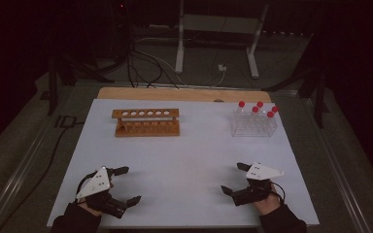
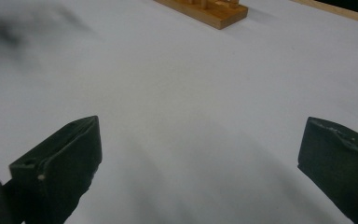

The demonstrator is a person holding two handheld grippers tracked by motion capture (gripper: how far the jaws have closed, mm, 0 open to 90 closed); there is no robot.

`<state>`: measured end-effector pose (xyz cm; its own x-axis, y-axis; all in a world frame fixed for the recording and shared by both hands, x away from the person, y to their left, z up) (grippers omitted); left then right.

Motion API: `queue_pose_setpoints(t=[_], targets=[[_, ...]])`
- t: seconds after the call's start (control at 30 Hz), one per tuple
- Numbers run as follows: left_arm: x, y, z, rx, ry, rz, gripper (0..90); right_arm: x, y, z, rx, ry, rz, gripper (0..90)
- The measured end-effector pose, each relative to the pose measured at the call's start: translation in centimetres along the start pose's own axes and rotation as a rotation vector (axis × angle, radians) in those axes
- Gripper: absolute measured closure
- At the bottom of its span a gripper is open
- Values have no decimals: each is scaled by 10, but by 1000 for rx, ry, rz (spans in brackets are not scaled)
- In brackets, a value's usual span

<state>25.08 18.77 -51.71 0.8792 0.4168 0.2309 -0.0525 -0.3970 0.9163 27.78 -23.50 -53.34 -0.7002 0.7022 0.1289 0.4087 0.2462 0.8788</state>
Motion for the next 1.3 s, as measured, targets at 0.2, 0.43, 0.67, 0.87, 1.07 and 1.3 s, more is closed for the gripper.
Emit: queue_pose_setpoints(t=[0.2, 0.43, 0.67, 0.87, 1.07, 1.3], targets=[[1, -1, 0, -8, 9, -8, 3, 5, -1, 2, 47, 15, -3, 0], [3, -1, -1, -16, 25, -9, 3, 8, 1, 0, 19, -3, -21, 0], [3, -1, -1, -10, 31, -6, 3, 8, -1, 2, 49, -11, -23, 0], [2, 0, -2, -17, 37, -1, 3, 17, 0, 3, 91, 15, -48, 0], [3, -1, -2, -20, 36, -8, 3, 26, 8, 1, 101, 45, -63, 0], [3, -1, -2, -18, 35, -9, 3, 23, 27, -11, 55, 37, -56, 0]])
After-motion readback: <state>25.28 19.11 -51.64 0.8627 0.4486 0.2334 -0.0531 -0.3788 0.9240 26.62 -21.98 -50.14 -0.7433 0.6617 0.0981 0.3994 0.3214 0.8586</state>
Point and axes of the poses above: each handheld gripper's, and its own axes: z roughly forward along the jaws, y roughly out of its top, x roughly to its left, the point moved 3 cm from there along z, roughly forward along the jaws, and after that the axes turned 11 degrees about z, right-handed, at the moved point
